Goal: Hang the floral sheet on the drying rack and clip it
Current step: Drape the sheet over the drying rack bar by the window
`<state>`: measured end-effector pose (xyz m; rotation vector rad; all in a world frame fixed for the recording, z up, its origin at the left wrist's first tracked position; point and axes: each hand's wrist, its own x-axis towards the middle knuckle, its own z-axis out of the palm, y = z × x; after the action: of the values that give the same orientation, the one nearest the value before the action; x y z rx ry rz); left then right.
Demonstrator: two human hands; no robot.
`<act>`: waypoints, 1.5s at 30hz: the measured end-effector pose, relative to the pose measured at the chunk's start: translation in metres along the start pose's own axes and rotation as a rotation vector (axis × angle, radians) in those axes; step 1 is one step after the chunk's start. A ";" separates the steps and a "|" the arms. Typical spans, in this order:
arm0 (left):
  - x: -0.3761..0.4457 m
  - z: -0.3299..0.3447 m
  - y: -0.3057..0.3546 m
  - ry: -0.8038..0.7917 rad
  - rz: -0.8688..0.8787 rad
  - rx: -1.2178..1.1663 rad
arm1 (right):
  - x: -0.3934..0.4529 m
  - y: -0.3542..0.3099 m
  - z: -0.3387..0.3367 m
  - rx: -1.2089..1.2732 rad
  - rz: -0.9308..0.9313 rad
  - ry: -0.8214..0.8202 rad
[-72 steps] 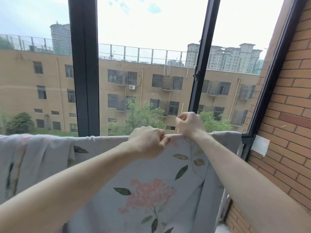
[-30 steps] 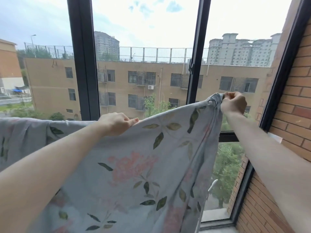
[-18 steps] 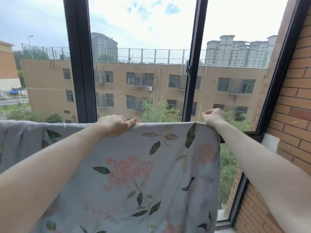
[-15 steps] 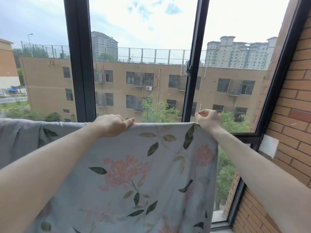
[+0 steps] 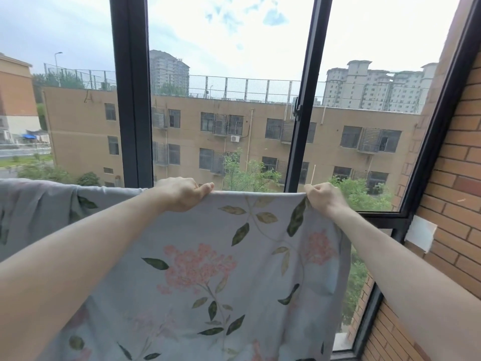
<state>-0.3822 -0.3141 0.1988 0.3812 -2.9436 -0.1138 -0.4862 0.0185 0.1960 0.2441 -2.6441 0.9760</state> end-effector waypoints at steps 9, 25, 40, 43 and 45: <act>-0.005 0.001 -0.002 0.050 0.019 0.020 | -0.036 -0.058 0.064 -0.280 -0.408 0.114; -0.050 -0.008 -0.010 0.276 0.090 -0.049 | -0.066 -0.078 0.035 -0.270 -0.376 0.051; -0.081 -0.013 -0.044 0.365 0.142 -0.157 | -0.095 -0.126 0.074 -0.094 -0.532 0.000; -0.104 -0.024 -0.090 0.487 0.093 -0.152 | -0.104 -0.158 0.097 -0.015 -0.605 -0.055; -0.124 -0.035 -0.124 0.547 0.012 -0.149 | -0.112 -0.181 0.111 0.038 -0.659 -0.089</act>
<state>-0.2275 -0.4034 0.2014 0.3116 -2.3812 -0.1908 -0.3590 -0.1853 0.1864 1.1003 -2.3437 0.7907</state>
